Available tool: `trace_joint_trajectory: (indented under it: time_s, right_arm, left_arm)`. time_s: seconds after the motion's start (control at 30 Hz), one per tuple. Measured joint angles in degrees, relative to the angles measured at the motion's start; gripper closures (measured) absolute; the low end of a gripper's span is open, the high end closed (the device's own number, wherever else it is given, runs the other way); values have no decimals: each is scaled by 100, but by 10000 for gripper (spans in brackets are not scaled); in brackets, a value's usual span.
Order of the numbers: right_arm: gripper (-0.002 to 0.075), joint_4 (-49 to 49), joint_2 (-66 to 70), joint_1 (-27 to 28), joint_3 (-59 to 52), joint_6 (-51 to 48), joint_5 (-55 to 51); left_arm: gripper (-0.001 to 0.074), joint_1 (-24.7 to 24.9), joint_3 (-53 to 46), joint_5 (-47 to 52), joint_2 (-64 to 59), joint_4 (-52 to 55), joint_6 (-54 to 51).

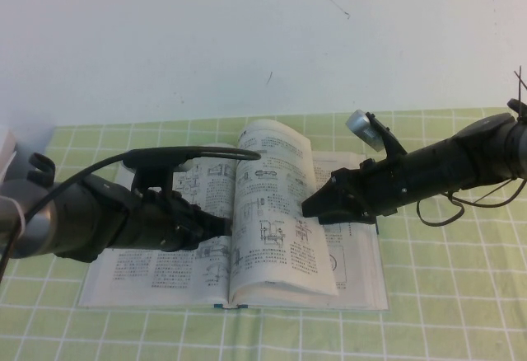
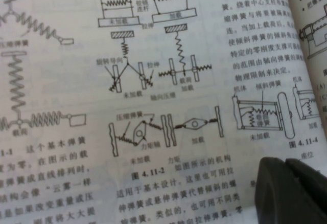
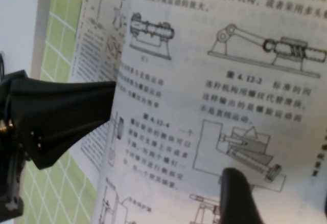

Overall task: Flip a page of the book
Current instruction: Open the closed book

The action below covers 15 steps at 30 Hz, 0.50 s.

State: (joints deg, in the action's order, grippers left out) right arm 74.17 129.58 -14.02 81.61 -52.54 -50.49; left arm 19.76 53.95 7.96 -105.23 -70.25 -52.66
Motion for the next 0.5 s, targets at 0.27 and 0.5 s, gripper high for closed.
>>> trace_joint_trajectory:
  time_s: [0.27,0.5]
  right_arm:
    - [248,232,95,0,0,-126,11]
    - [151,1048,280,0,12,-643,-440]
  left_arm:
    - [737,0,0,0,-4,-133,0]
    - [737,0,0,13,-4,-233,-25]
